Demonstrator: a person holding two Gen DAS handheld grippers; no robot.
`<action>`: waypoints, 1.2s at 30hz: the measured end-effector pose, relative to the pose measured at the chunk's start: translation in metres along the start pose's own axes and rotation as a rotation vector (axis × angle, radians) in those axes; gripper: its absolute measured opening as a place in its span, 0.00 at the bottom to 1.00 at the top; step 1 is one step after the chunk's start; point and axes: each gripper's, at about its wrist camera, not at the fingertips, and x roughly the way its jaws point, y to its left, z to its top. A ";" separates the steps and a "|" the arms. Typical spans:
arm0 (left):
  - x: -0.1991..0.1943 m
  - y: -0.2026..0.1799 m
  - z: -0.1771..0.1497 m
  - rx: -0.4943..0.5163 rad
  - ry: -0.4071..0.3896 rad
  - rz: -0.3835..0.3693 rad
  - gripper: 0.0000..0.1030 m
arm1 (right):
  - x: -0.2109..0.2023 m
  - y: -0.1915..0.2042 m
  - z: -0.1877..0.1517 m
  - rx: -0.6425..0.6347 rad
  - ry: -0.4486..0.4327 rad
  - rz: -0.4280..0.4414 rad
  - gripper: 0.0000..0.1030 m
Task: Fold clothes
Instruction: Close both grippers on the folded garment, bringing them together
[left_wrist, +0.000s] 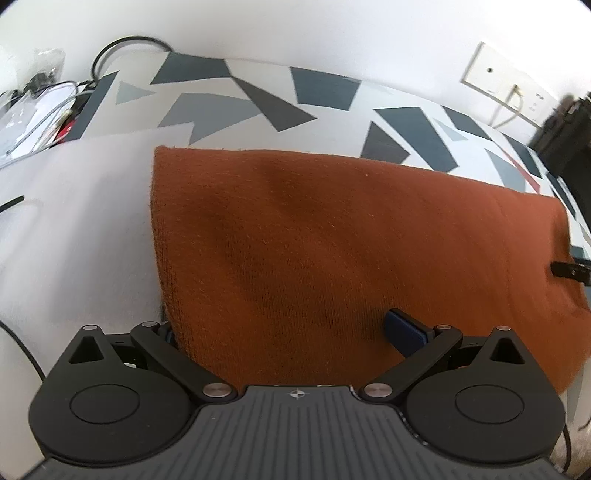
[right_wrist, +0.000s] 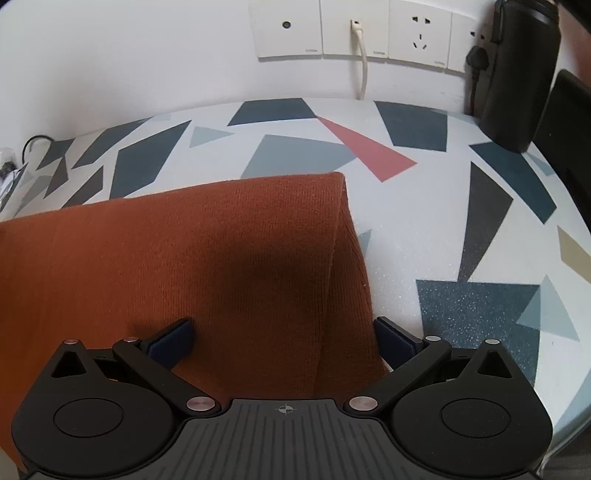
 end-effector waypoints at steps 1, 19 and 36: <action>0.000 -0.001 0.001 -0.010 0.003 -0.006 1.00 | 0.000 0.001 0.001 0.013 0.006 0.014 0.99; 0.000 -0.031 -0.012 -0.074 0.012 -0.237 0.98 | 0.000 0.063 0.004 -0.027 0.094 0.193 0.99; -0.001 -0.033 -0.015 -0.195 -0.012 -0.255 0.76 | 0.004 0.086 0.007 0.085 0.116 0.305 0.99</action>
